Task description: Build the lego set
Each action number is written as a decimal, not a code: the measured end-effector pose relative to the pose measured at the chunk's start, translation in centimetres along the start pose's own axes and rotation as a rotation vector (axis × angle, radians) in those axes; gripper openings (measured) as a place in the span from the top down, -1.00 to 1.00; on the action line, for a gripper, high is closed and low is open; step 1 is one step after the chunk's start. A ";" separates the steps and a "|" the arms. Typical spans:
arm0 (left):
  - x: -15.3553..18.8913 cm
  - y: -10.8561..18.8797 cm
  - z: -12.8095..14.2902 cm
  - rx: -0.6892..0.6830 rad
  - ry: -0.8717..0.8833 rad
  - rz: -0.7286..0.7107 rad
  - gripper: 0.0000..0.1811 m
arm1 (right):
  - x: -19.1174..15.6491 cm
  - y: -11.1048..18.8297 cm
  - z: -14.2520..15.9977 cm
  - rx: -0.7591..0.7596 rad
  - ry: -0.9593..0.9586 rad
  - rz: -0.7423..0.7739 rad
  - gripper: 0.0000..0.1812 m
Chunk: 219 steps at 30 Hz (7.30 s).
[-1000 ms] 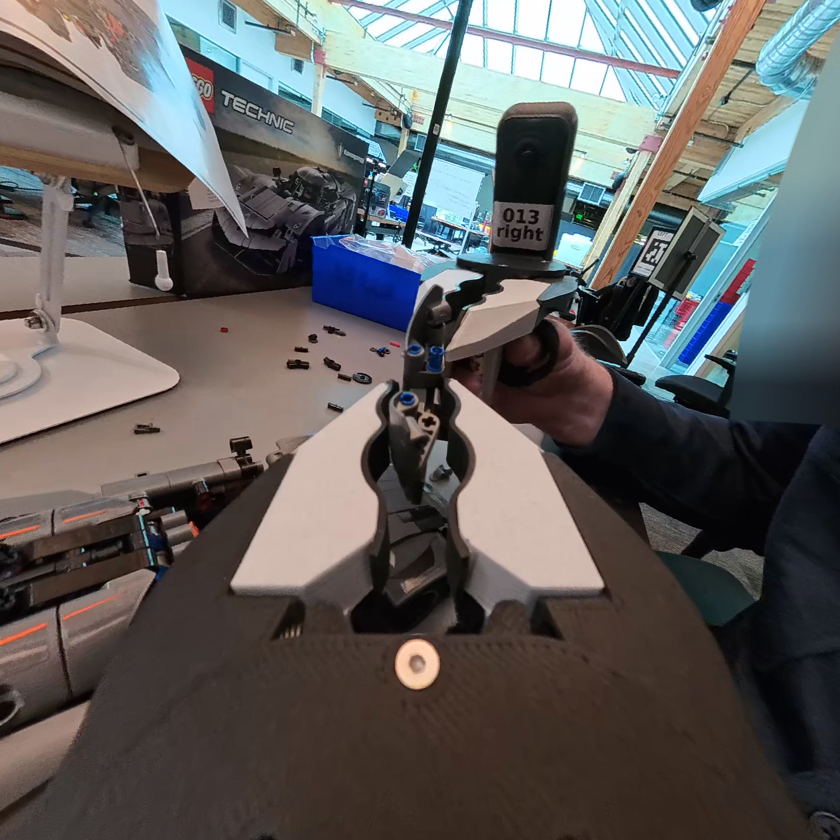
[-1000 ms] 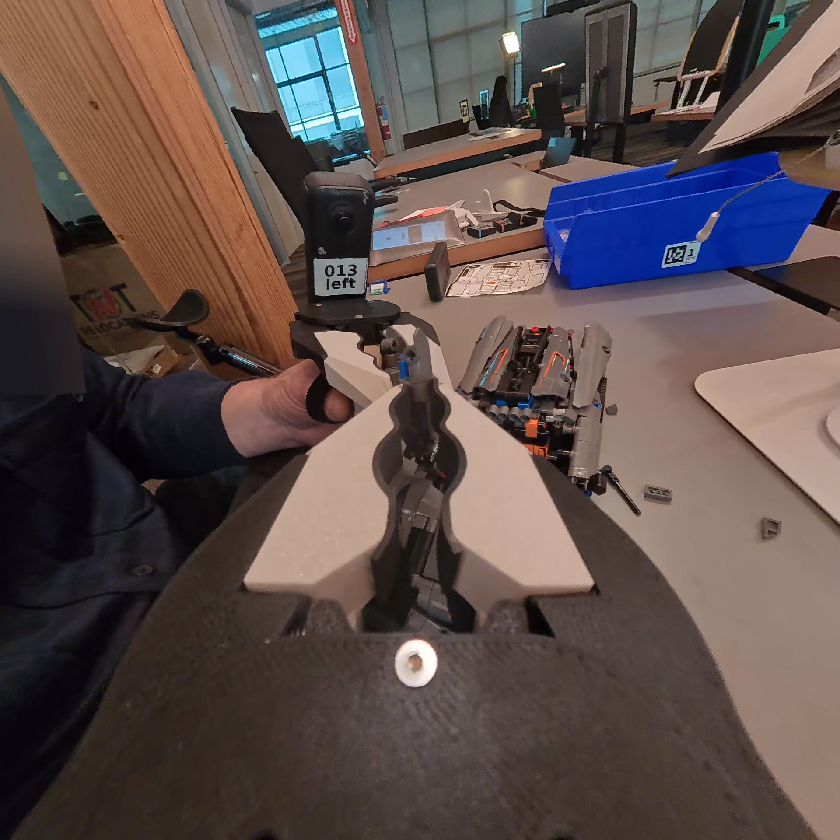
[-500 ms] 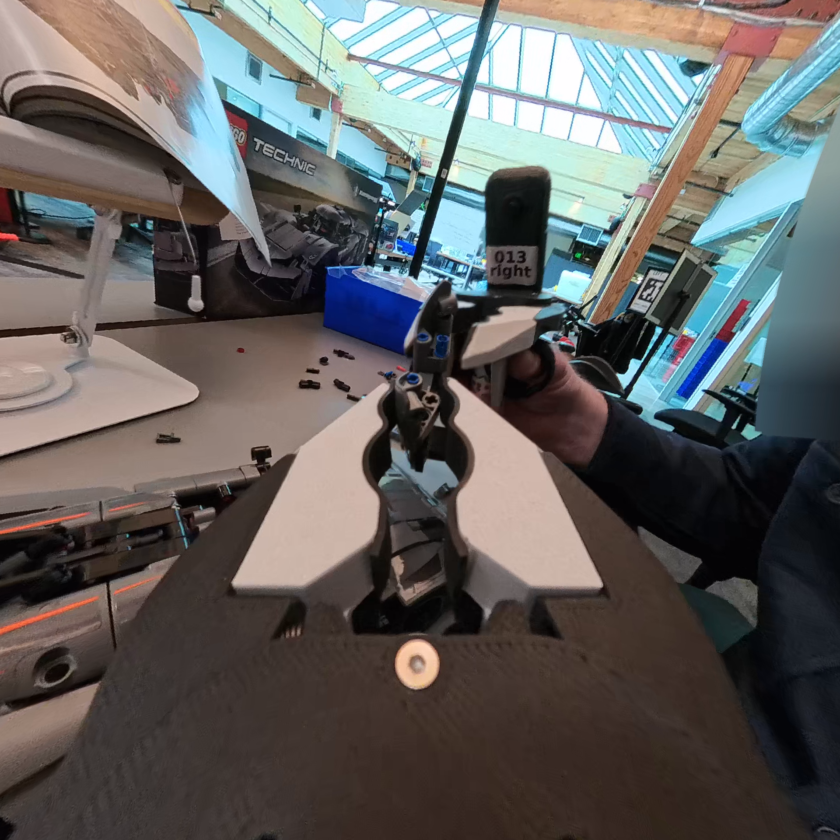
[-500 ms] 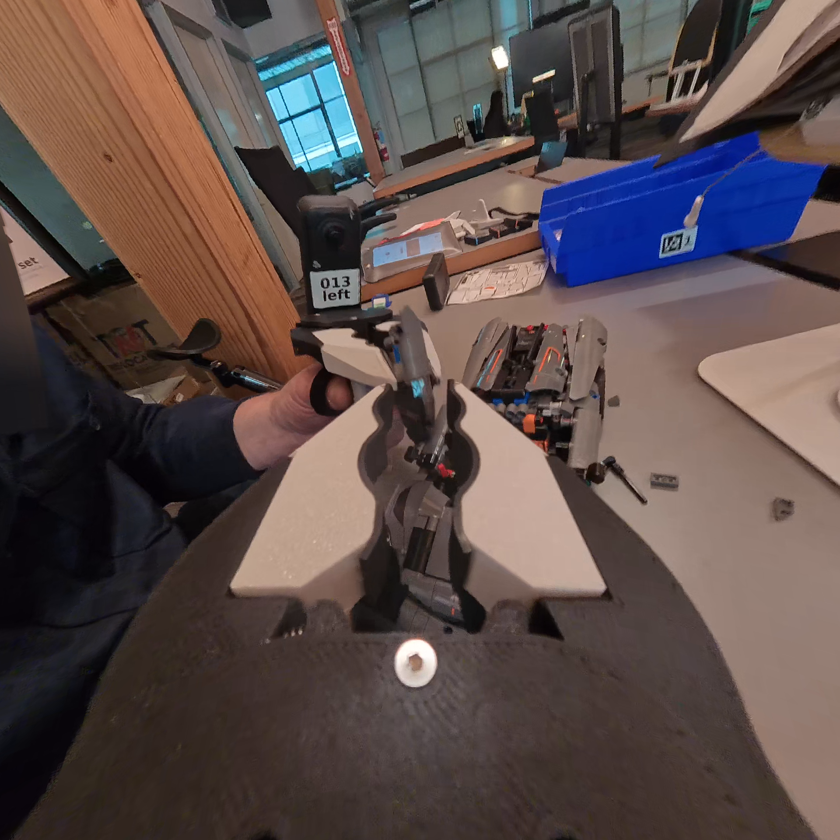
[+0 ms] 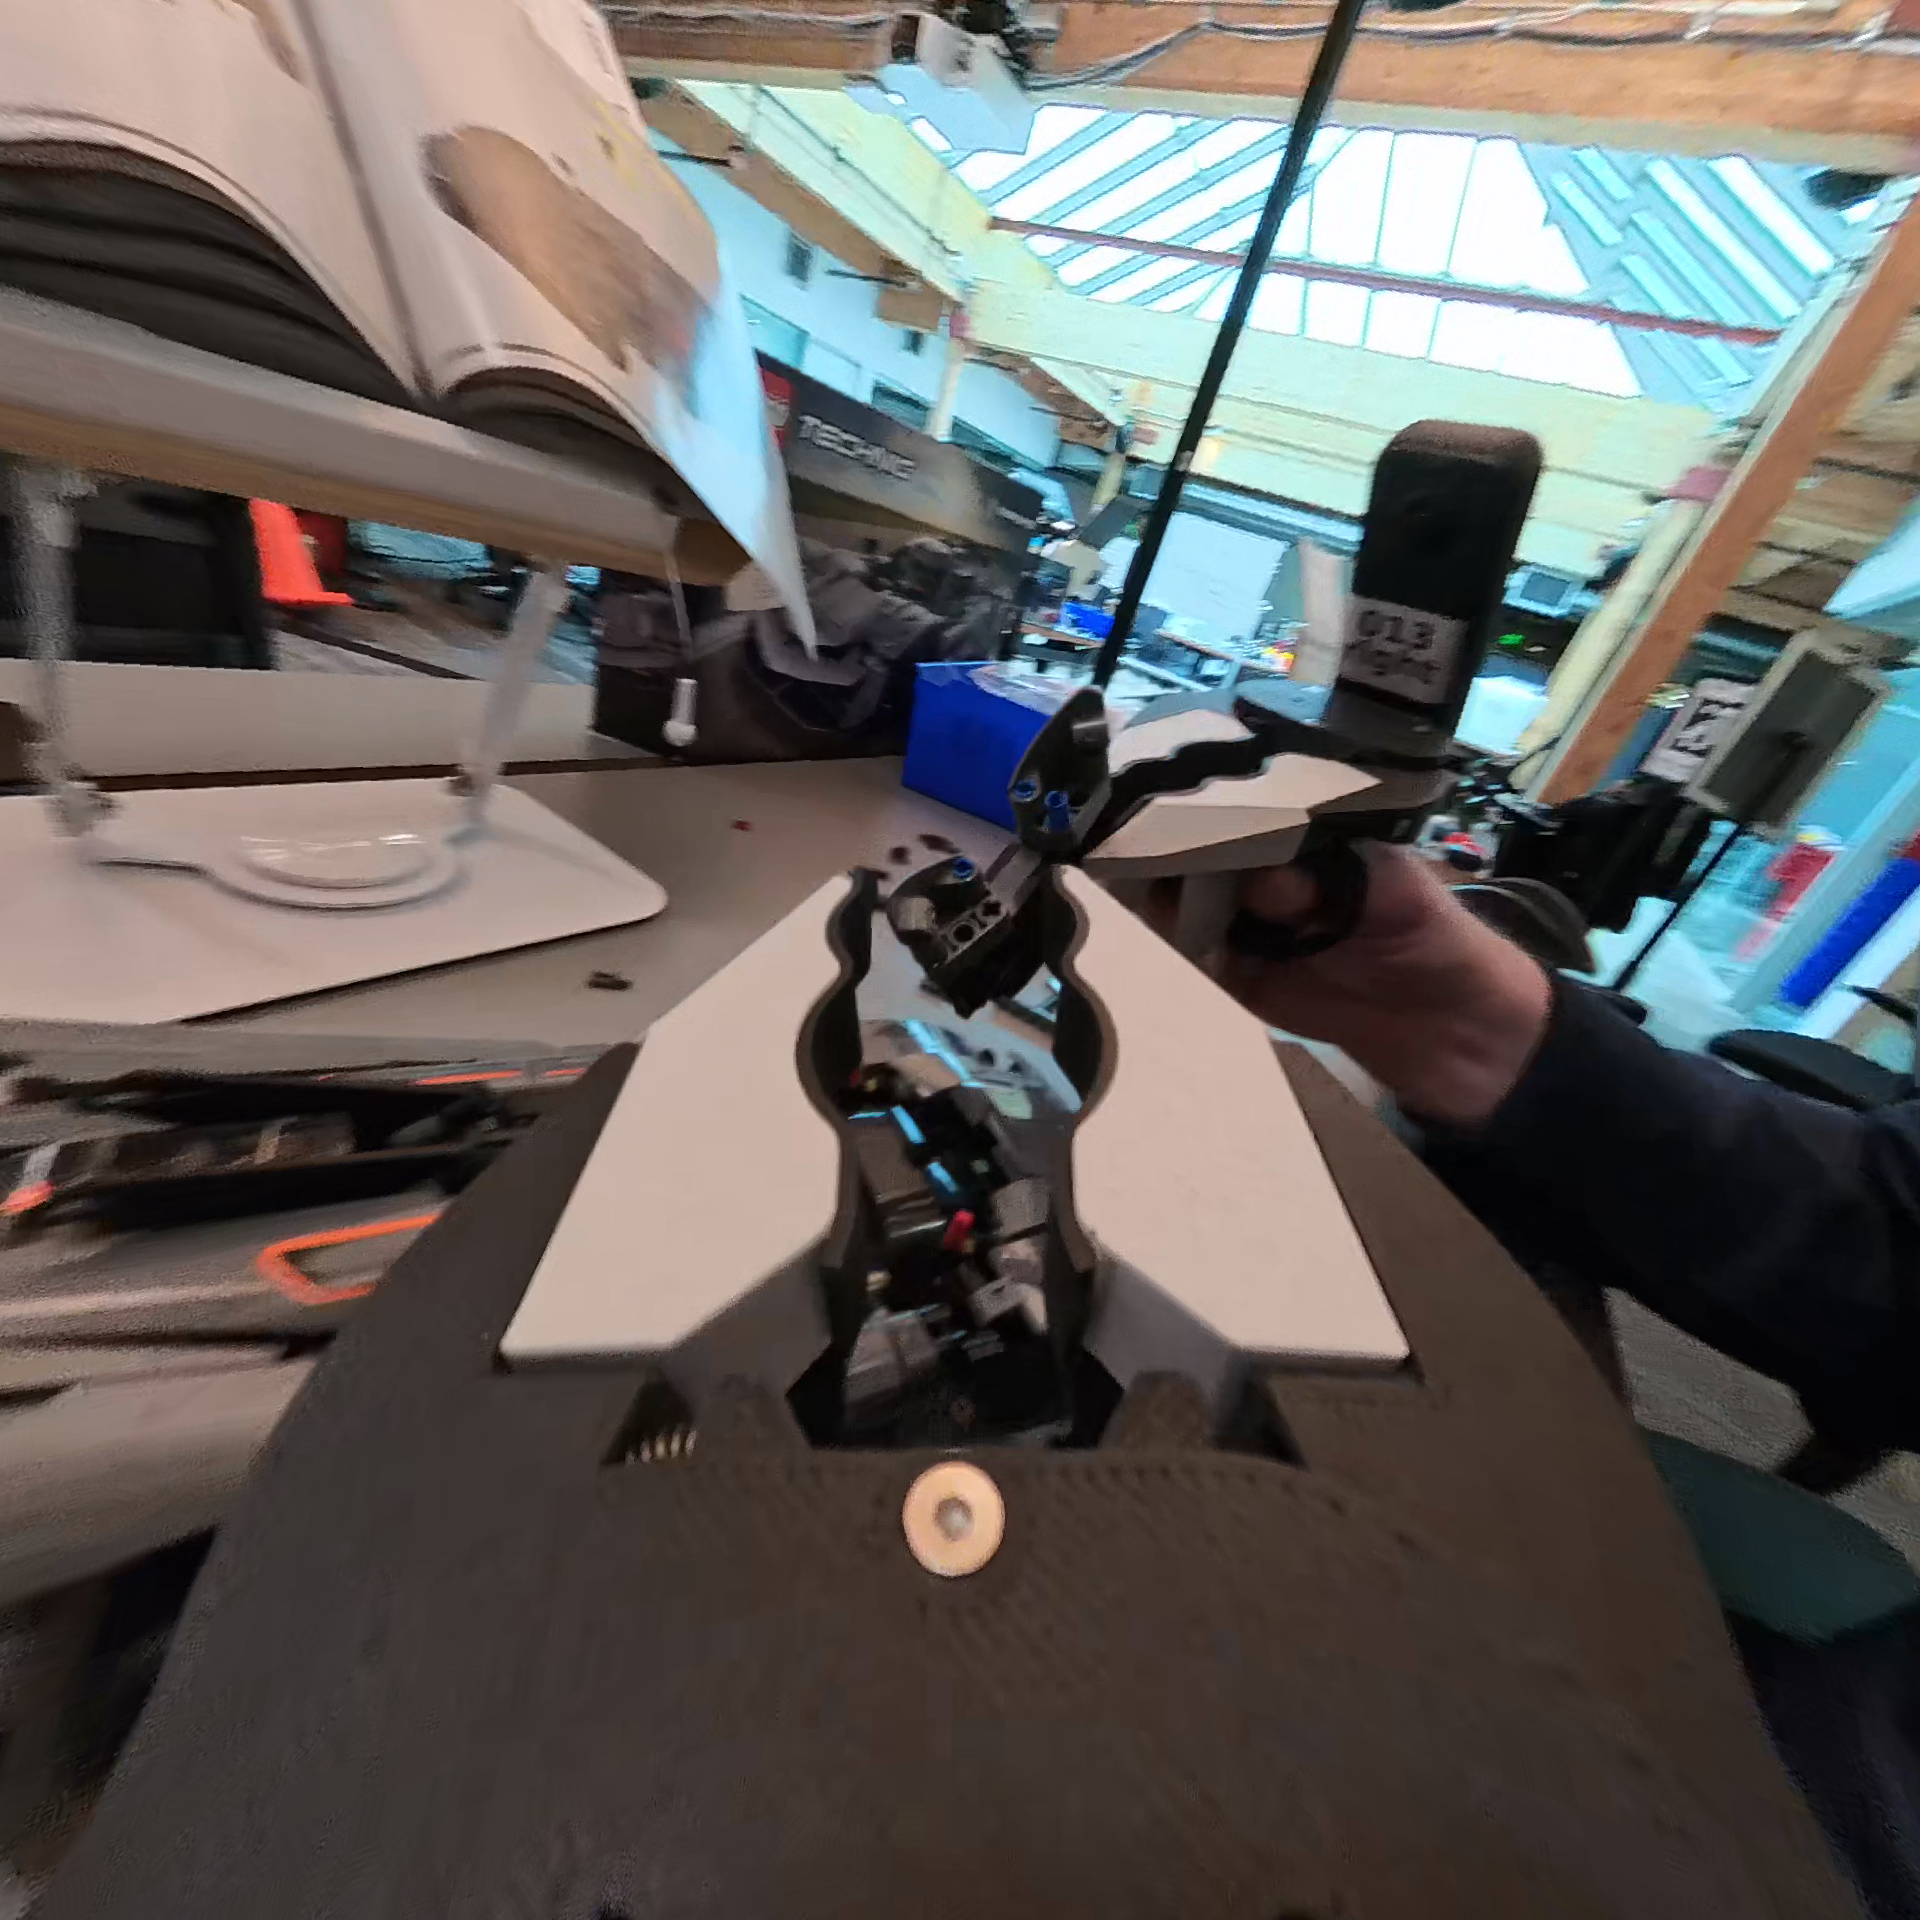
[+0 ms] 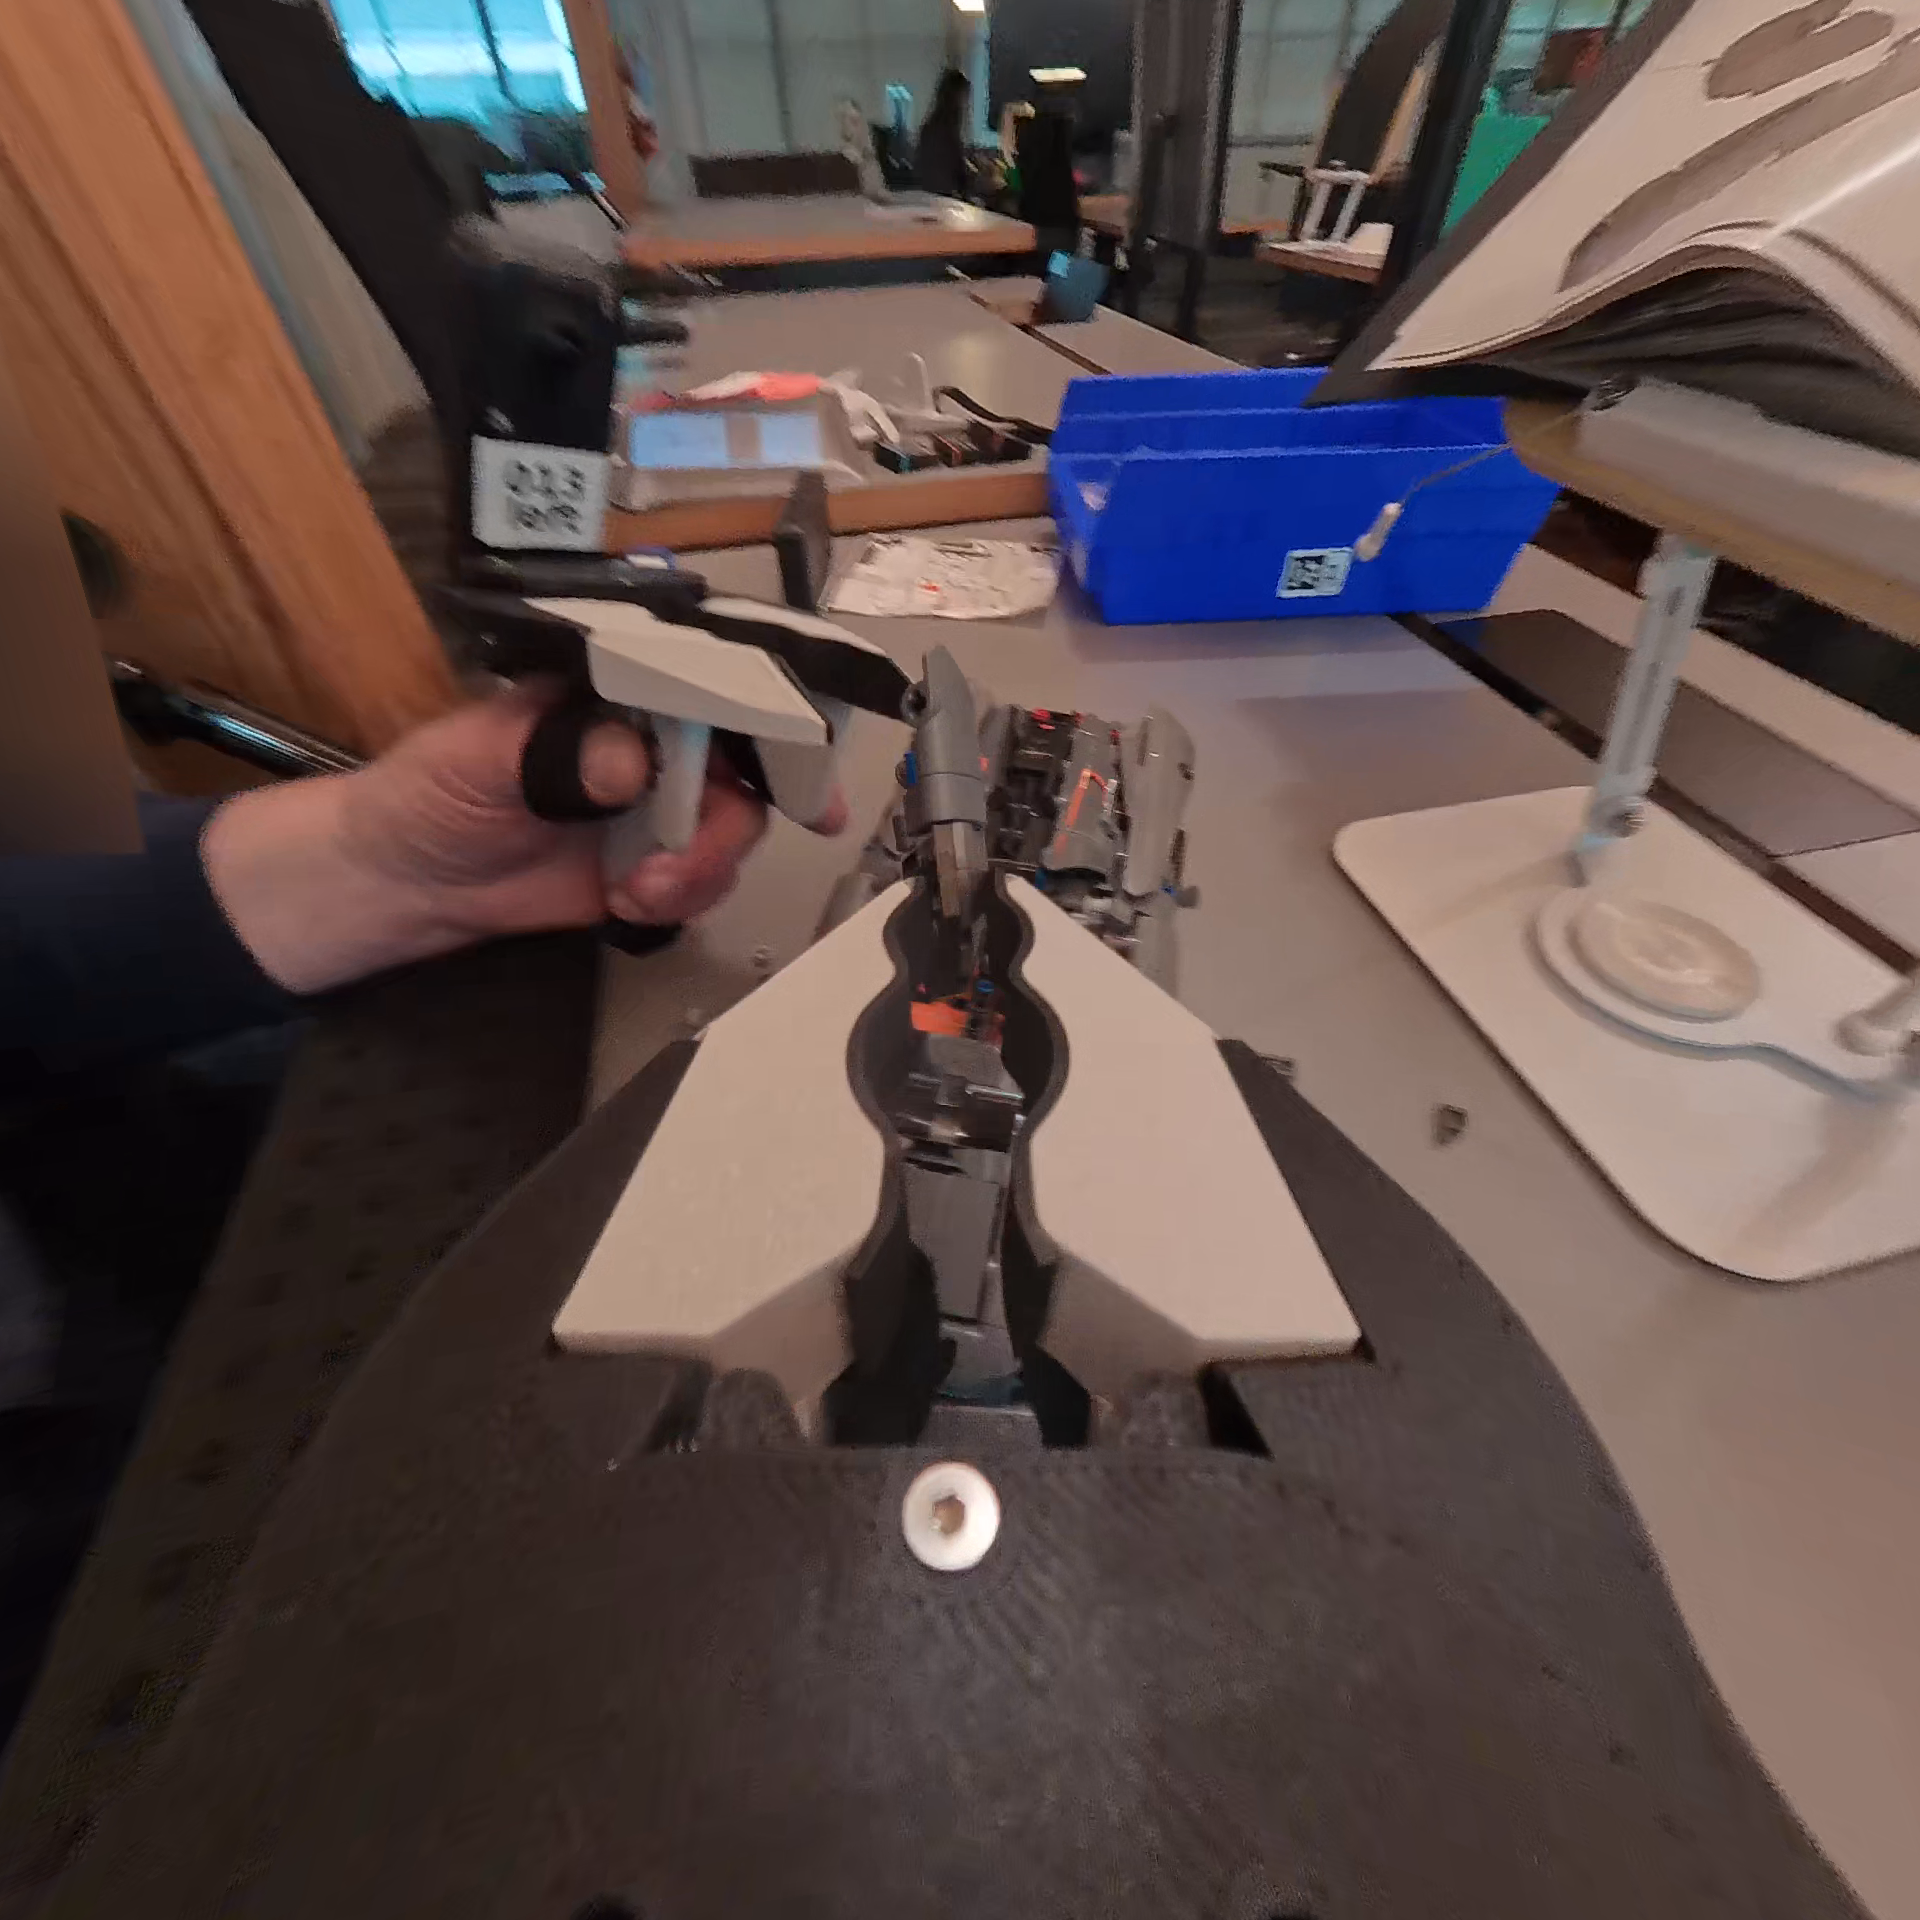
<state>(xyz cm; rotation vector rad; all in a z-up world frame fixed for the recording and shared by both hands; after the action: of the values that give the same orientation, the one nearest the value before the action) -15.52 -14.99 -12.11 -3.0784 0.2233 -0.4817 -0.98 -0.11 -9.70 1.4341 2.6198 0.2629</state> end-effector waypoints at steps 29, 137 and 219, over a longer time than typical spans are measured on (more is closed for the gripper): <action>-1.6 0.8 2.6 -0.323 -0.287 -0.293 0.57 | -1.0 -7.1 2.3 -0.584 0.654 0.414 0.91; -2.2 0.3 3.4 -0.381 -0.270 -0.366 0.73 | 3.2 -9.1 2.8 -0.651 -0.196 -0.041 0.29; -11.8 3.1 0.7 -0.350 -0.055 -0.271 0.65 | 0.7 -7.3 3.3 -0.586 0.025 0.099 0.28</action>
<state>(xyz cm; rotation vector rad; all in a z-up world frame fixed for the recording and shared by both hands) -26.87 -16.40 -16.43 -3.4806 -0.1283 -0.4009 -6.60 -3.11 -14.54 1.3399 2.2068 0.9678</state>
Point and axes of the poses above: each gripper's, where its closed fingertips meet, y back along the fingers, z out of its underside, x = y × z across the jaws, the point moved 9 cm from there along y, back along the fingers, and after that the axes turned 11 degrees about -z, right-handed, at the moved point
